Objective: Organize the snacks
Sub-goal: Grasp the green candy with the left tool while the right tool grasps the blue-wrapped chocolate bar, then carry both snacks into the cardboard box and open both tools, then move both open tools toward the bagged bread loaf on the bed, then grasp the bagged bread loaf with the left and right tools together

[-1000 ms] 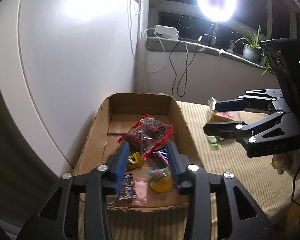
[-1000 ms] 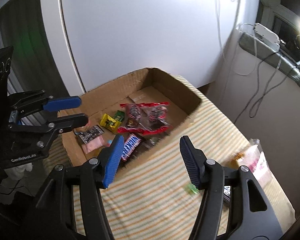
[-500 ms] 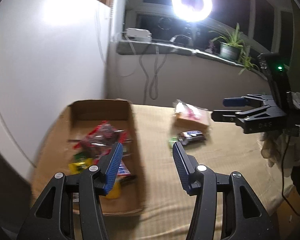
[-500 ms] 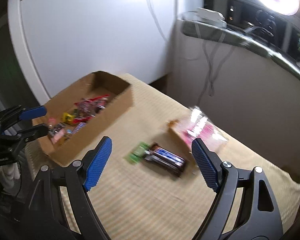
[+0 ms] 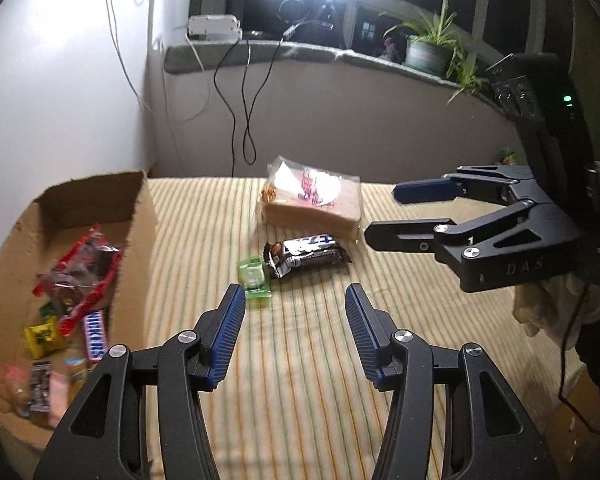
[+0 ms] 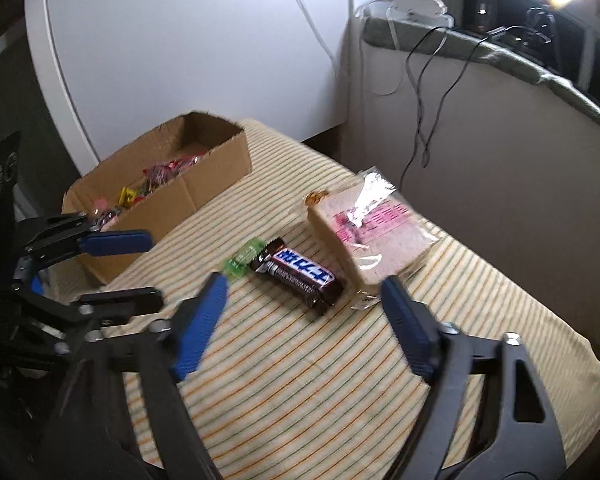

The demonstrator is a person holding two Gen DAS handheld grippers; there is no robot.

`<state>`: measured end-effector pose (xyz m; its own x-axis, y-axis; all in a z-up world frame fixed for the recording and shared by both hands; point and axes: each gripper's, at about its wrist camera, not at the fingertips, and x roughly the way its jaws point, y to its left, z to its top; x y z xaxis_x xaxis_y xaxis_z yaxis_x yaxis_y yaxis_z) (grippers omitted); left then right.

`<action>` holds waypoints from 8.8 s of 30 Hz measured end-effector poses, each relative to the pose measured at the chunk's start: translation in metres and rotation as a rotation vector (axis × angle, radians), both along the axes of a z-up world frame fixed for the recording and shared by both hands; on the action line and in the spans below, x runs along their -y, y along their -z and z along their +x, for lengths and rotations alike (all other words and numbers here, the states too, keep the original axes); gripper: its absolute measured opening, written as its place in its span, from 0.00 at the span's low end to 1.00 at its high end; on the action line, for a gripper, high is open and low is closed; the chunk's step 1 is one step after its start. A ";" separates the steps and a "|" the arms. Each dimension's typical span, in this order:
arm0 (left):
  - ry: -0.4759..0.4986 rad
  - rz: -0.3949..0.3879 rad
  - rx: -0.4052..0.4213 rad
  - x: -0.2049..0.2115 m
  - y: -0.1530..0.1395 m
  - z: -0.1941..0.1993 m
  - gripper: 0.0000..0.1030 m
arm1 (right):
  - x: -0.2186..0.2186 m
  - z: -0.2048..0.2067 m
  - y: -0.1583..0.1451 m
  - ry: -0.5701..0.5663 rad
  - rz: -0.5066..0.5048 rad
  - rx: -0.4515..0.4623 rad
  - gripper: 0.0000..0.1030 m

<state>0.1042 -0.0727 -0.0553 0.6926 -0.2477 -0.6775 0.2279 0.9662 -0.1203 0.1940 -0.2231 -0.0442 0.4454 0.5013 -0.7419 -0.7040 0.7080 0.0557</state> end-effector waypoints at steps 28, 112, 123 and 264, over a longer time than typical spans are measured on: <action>-0.063 0.033 -0.117 -0.004 0.043 0.048 0.31 | -0.057 0.051 0.054 -0.157 -0.098 -0.095 0.40; -0.222 0.018 0.070 -0.125 -0.025 -0.017 0.19 | -0.091 -0.037 -0.037 0.055 0.042 -0.019 0.29; -0.276 0.057 0.071 -0.167 -0.023 -0.003 0.19 | -0.165 0.003 -0.027 -0.004 0.034 -0.049 0.29; -0.067 -0.088 -0.160 0.047 0.034 0.129 0.76 | -0.001 0.157 0.053 -0.016 0.094 -0.317 0.89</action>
<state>0.2331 -0.1194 -0.0896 0.5945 -0.2680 -0.7581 0.1342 0.9627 -0.2350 0.3511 -0.2219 -0.0976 0.1916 0.5789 -0.7926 -0.6520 0.6787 0.3381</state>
